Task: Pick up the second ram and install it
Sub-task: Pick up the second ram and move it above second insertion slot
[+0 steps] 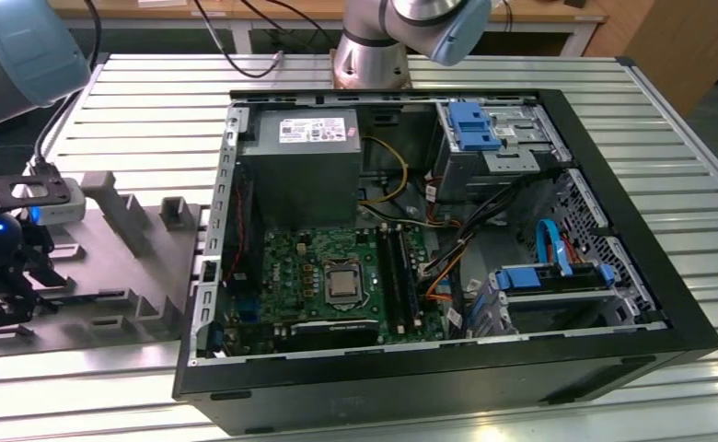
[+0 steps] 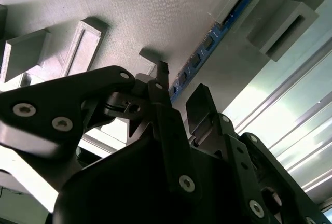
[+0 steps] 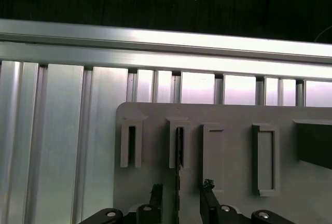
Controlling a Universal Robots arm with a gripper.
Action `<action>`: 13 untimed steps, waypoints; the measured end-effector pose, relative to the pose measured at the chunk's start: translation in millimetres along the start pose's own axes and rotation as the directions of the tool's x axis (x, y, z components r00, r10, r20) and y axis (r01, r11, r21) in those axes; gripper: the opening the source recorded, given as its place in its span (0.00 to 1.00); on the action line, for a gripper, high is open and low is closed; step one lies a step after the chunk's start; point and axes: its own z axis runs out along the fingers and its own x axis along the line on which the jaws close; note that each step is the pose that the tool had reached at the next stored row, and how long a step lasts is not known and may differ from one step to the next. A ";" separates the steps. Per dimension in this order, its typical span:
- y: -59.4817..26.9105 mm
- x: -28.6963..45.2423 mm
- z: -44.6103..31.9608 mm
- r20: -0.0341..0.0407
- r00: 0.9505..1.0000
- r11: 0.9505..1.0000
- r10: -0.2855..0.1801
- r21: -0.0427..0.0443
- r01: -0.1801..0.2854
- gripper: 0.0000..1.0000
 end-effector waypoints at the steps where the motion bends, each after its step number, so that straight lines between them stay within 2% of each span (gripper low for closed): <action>1: 0.0 0.0 0.1 0.000 1.000 1.000 0.000 0.000 0.000 0.42; 5: 0.0 0.0 0.1 0.000 1.000 1.000 0.000 0.000 0.000 0.42; 6: 0.0 0.0 0.2 0.000 1.000 1.000 0.000 0.000 0.000 0.40; 7: 0.0 0.0 0.2 0.000 1.000 1.000 0.000 0.000 0.000 0.34; 8: 0.0 0.0 0.2 0.000 1.000 1.000 0.000 0.000 0.000 0.34; 9: 0.0 0.0 0.2 0.000 1.000 1.000 0.000 0.000 0.000 0.27; 13: 0.0 0.0 0.0 0.000 1.000 1.000 0.000 0.000 0.000 0.27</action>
